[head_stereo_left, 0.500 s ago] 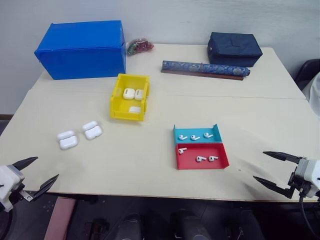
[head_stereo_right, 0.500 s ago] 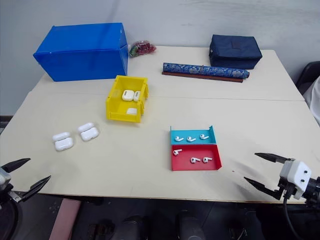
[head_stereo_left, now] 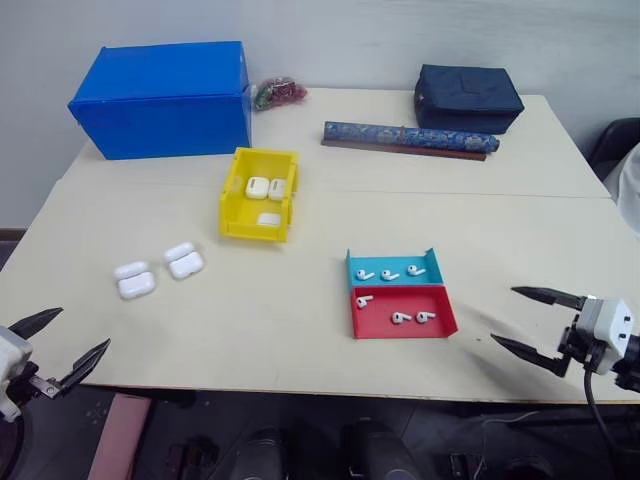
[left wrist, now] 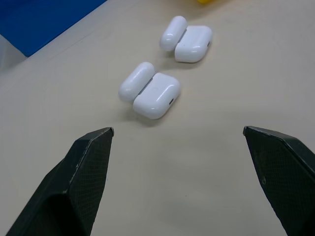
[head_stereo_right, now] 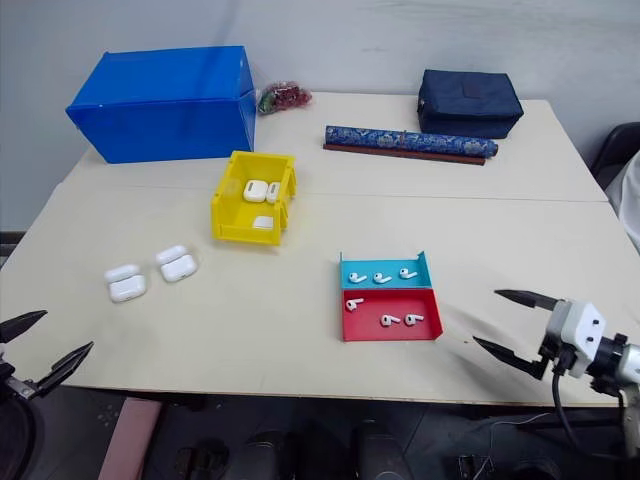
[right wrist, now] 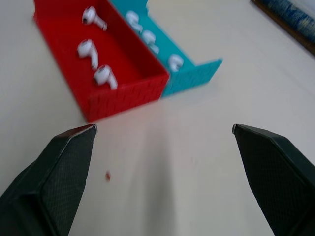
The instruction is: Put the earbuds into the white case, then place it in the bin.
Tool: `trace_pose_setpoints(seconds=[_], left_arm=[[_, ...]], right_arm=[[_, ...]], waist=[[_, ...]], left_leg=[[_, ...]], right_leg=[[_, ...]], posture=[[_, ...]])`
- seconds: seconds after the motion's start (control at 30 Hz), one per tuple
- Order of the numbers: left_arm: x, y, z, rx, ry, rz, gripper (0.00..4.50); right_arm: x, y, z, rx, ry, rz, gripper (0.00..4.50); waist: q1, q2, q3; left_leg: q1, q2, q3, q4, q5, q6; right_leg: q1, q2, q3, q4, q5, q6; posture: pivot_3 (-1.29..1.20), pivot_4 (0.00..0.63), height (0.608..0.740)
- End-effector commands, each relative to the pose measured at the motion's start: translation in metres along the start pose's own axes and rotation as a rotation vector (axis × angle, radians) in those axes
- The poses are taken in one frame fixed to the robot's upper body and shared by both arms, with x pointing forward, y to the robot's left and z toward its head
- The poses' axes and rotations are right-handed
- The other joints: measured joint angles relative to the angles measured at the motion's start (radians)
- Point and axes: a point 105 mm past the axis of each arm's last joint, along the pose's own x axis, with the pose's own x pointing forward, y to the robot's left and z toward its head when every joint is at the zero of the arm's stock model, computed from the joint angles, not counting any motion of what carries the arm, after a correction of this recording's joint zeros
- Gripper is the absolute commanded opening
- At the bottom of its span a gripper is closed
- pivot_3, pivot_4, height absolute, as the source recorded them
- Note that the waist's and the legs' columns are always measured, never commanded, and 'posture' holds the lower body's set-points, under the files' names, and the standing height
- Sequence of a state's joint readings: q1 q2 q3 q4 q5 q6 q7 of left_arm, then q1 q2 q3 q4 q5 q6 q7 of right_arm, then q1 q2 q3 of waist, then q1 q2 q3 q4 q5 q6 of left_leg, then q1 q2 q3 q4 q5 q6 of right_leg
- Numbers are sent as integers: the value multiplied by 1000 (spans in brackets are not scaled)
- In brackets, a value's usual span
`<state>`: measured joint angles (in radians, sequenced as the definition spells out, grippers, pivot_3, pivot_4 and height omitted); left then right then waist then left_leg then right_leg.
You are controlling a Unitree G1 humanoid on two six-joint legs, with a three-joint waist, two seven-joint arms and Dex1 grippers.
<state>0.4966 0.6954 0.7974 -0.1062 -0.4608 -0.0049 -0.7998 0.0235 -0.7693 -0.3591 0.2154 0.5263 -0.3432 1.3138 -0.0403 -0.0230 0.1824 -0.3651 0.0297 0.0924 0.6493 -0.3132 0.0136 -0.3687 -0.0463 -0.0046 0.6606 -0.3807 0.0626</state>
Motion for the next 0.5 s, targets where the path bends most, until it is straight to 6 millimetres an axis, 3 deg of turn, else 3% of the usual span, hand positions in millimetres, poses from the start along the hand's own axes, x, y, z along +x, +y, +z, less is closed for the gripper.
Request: trace_pose_setpoints(seconds=[0.03,0.17,0.3,0.37,0.5], left_arm=[[-28,35,1,-155,-15,288,4436],[-58,48,-26,-336,103,510,4436],[-89,48,-55,-551,266,653,4436],[-95,49,-55,-591,289,671,4436],[-73,34,-30,-570,290,554,4436]], right_arm=[[13,1,26,-33,-160,8,4500],[24,12,39,-82,-272,47,4500],[33,21,53,-186,-407,45,4500],[34,24,55,-190,-435,52,4500],[33,24,53,-183,-439,62,4500]], waist=[[-1,0,0],[-4,0,0],[-10,-3,-1],[-12,-3,0],[-2,-5,-1]], left_leg=[[0,0,0,0,0,0],[0,0,-1,0,0,0],[3,0,-2,0,0,0],[9,0,-2,-1,-1,-1],[11,0,-3,-1,-2,-1]], right_leg=[[0,0,0,0,0,0],[0,0,-1,1,0,0],[3,0,-1,1,0,1],[8,0,-1,0,0,1],[12,-1,-1,-1,0,0]], posture=[[0,150,740],[0,150,740],[0,150,740],[0,150,740],[0,150,740]])
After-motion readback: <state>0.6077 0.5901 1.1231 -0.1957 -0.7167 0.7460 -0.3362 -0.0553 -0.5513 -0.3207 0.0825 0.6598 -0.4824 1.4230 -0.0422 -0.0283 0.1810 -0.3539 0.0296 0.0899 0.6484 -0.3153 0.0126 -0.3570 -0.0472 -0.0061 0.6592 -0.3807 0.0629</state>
